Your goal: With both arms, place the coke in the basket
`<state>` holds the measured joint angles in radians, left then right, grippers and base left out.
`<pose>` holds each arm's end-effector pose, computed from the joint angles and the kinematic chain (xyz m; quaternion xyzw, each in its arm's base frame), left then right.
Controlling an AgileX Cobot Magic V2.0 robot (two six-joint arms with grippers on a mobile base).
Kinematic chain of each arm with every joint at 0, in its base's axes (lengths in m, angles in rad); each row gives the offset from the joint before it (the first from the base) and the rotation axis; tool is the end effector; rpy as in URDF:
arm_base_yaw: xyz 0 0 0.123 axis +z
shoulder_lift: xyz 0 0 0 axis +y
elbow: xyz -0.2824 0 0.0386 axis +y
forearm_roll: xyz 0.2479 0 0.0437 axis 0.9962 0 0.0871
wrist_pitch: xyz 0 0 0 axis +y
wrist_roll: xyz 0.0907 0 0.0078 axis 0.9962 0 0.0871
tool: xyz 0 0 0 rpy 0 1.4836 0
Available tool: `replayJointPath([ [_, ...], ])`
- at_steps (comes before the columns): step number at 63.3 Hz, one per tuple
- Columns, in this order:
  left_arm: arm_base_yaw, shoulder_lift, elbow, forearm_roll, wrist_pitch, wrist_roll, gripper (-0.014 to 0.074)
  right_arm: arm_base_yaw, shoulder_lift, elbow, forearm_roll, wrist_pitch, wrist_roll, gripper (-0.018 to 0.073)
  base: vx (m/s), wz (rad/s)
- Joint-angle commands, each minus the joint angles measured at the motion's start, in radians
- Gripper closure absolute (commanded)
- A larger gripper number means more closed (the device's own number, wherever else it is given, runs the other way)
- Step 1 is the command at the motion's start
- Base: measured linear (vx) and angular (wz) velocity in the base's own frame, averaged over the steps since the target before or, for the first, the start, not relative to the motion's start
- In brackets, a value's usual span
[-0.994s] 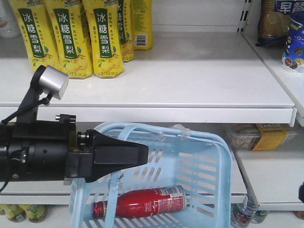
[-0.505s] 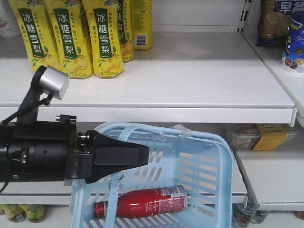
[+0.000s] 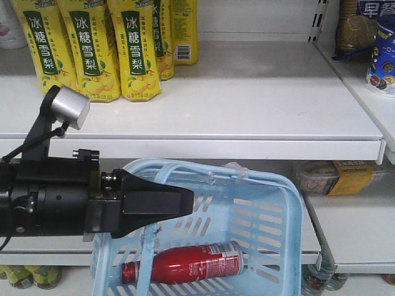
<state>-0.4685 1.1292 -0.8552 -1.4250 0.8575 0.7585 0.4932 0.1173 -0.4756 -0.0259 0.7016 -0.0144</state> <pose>0.1666 -0.1608 0.3489 0.1882 0.7611 -0.5540 0.2799 0.0262 0.0123 0.2991 -0.2014 0.7655 0.1326 0.5965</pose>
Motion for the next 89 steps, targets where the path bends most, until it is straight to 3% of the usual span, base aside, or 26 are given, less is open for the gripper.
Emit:
replayJointPath([
  [1, -0.002, -0.029, -0.041, -0.113, 0.004, 0.015, 0.0603, -0.004, 0.012, -0.021, -0.008, -0.074, -0.005, 0.0564, 0.0, 0.0],
  [21, -0.002, -0.029, -0.029, -0.11, -0.092, 0.016, 0.0603, -0.004, 0.012, -0.021, -0.008, -0.074, -0.004, 0.0564, 0.0, 0.0],
  [28, -0.002, -0.04, -0.03, -0.04, -0.11, -0.015, 0.0603, -0.004, 0.012, -0.021, -0.008, -0.074, -0.004, 0.0564, 0.0, 0.0],
  [36, -0.003, -0.077, -0.03, 0.124, -0.146, -0.176, 0.0603, -0.004, 0.012, -0.021, -0.008, -0.073, -0.004, 0.0564, 0.0, 0.0],
  [50, -0.003, -0.176, -0.03, 0.532, -0.196, -0.608, 0.0603, -0.004, 0.012, -0.021, -0.008, -0.073, -0.004, 0.0564, 0.0, 0.0],
  [61, -0.003, -0.27, -0.03, 0.802, -0.193, -0.82, 0.0603, -0.004, 0.012, -0.021, -0.008, -0.073, -0.004, 0.0564, 0.0, 0.0],
  [68, -0.003, -0.346, -0.029, 0.925, -0.193, -0.877, 0.0603, -0.004, 0.012, -0.021, -0.008, -0.073, -0.003, 0.0564, 0.0, 0.0],
  [80, -0.003, -0.44, -0.023, 1.059, -0.159, -0.882, 0.0603, -0.004, 0.012, -0.021, -0.008, -0.073, -0.002, 0.0564, 0.0, 0.0],
  [89, -0.003, -0.5, 0.068, 1.146, -0.209, -0.883, 0.0603, -0.004, 0.012, -0.021, -0.008, -0.073, -0.002, 0.0564, 0.0, 0.0],
])
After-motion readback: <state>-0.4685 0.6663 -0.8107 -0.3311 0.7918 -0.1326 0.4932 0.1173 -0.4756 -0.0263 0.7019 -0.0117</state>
